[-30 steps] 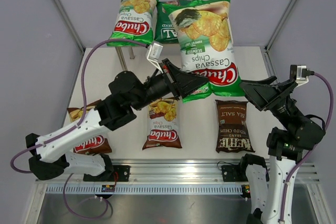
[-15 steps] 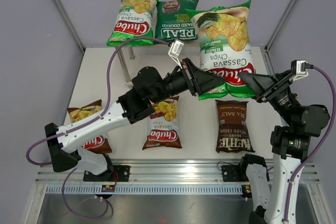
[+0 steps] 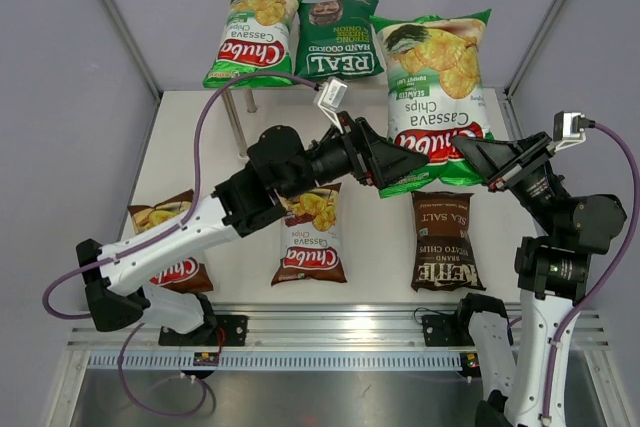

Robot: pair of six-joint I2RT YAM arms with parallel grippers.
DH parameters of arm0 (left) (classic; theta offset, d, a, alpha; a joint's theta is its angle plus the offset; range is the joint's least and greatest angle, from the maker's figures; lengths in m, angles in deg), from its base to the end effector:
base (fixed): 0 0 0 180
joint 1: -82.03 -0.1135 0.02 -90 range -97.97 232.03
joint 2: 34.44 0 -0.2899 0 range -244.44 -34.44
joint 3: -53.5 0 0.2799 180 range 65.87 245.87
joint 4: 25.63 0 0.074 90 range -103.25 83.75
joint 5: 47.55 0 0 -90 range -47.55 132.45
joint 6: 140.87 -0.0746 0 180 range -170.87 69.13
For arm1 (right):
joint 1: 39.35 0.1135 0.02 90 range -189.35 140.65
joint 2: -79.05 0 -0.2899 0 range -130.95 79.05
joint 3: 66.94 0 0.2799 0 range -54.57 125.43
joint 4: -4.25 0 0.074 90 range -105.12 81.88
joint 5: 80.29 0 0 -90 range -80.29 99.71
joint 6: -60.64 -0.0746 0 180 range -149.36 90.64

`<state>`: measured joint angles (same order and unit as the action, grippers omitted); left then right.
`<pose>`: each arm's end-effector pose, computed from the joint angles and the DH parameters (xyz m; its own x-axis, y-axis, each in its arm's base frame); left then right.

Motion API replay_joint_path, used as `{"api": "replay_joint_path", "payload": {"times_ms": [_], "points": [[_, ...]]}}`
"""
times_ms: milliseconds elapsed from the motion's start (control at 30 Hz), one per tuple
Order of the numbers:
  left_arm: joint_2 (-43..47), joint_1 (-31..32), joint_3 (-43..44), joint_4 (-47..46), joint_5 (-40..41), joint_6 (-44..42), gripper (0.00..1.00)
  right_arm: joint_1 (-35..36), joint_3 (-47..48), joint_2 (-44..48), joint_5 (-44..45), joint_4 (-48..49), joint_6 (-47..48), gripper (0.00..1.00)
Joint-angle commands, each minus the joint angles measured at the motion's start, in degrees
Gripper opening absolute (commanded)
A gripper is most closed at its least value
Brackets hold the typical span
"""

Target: Place and organize the chips bags onto the shelf

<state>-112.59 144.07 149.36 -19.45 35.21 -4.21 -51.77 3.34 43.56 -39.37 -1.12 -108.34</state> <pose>0.1662 -0.3331 0.5120 -0.6151 -0.3801 -0.6908 0.7093 0.1160 -0.6953 0.1301 0.0291 0.5019 -0.4009 0.7466 -0.5308 -0.5668 0.2530 0.7840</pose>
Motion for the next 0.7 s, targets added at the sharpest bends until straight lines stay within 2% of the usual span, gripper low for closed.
{"api": "replay_joint_path", "payload": {"times_ms": [0,67,267,400,500,667], "points": [[4.5,-1.5,1.6,4.3,7.0,-3.2,0.97,0.4,3.1,-1.0,1.1,0.6,1.9,0.23],[6.4,-1.9,1.5,7.4,13.5,-5.2,0.99,0.4,3.2,-2.0,2.6,-0.7,2.4,0.22],[14.2,-2.6,-2.5,19.4,24.2,-9.1,0.99,0.4,6.1,-8.1,6.4,-3.6,5.4,0.21],[20.2,-2.6,-6.0,25.9,26.3,-13.1,0.99,0.3,9.1,-14.2,7.5,-4.8,9.8,0.21],[25.0,-2.6,-7.7,32.9,25.2,-16.4,0.99,0.3,12.0,-22.5,6.1,-3.7,10.8,0.21],[35.0,-2.6,-13.5,43.7,24.5,-19.2,0.99,0.1,21.9,-32.8,6.3,-8.3,14.8,0.20]]}}
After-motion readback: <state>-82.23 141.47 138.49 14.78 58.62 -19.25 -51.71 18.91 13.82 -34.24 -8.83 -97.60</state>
